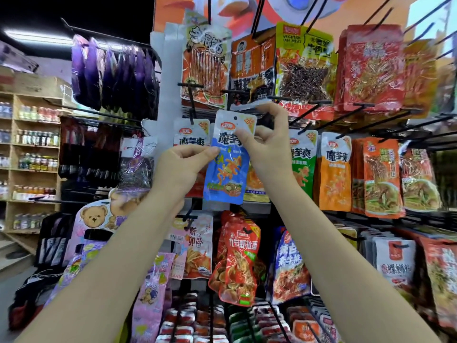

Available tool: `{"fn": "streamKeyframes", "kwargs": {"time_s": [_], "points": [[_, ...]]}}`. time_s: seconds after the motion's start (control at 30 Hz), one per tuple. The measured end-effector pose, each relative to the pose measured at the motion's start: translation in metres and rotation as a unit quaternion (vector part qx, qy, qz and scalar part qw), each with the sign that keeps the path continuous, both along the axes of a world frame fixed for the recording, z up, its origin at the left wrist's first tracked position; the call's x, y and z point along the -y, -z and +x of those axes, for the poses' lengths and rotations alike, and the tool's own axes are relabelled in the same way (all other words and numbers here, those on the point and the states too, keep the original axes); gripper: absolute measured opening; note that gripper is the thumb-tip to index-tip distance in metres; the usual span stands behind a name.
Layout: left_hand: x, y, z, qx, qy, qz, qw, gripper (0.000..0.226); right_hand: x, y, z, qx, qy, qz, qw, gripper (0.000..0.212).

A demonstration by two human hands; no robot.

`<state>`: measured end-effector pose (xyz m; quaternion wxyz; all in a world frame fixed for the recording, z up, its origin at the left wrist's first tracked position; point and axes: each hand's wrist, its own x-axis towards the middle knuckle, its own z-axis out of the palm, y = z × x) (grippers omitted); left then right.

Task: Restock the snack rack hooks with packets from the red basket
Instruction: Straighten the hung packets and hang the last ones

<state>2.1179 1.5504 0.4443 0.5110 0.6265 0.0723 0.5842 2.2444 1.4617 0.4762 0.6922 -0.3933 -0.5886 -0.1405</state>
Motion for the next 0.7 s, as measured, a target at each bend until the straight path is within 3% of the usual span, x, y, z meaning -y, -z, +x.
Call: {"fn": "streamKeyframes", "kwargs": {"time_s": [0.2,0.4,0.7], "points": [[0.002,-0.002,0.007,0.030,-0.019,-0.005,0.999,0.011,-0.012,-0.013,-0.001,0.054,0.036,0.015,0.998,0.019],[0.001,-0.005,0.009,0.041,-0.002,-0.018,0.999,0.010,-0.020,-0.023,0.003,0.006,0.009,0.008,1.000,0.020],[-0.003,0.003,0.010,0.042,-0.018,-0.008,0.999,0.012,-0.024,-0.025,0.006,0.002,0.027,-0.036,0.999,0.019]]}}
